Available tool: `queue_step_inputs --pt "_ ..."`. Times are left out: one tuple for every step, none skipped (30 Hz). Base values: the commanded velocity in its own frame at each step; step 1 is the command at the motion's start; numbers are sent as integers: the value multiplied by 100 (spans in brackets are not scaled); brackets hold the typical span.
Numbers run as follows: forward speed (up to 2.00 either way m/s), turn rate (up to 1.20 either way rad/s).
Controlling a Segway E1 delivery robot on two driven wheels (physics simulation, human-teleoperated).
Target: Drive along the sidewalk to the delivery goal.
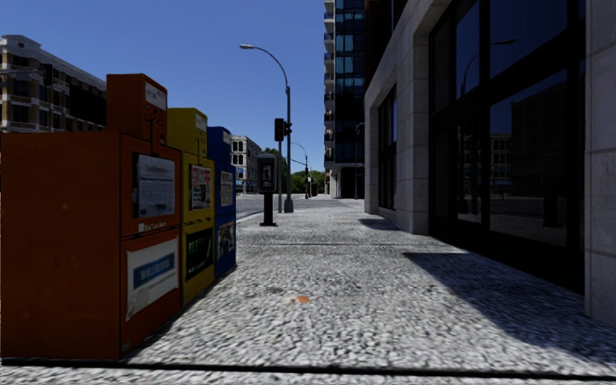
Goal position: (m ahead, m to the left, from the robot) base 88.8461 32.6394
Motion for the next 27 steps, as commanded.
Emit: queue_step_inputs --pt "200 0" --pt "200 0" --pt "200 0" --pt "200 0" --pt "200 0" --pt "200 0" --pt "200 0" --pt "200 0" --pt "200 0" --pt "200 0" --pt "200 0" --pt "200 0" --pt "200 -1" --pt "200 -1" --pt "200 -3" --pt "200 -8" --pt "200 -13" --pt "200 -13" --pt "200 -15" --pt "200 -22" --pt "200 -27" --pt "200 -27" --pt "200 -33" --pt "200 -41" --pt "200 -47" --pt "200 -47" --pt "200 -48"
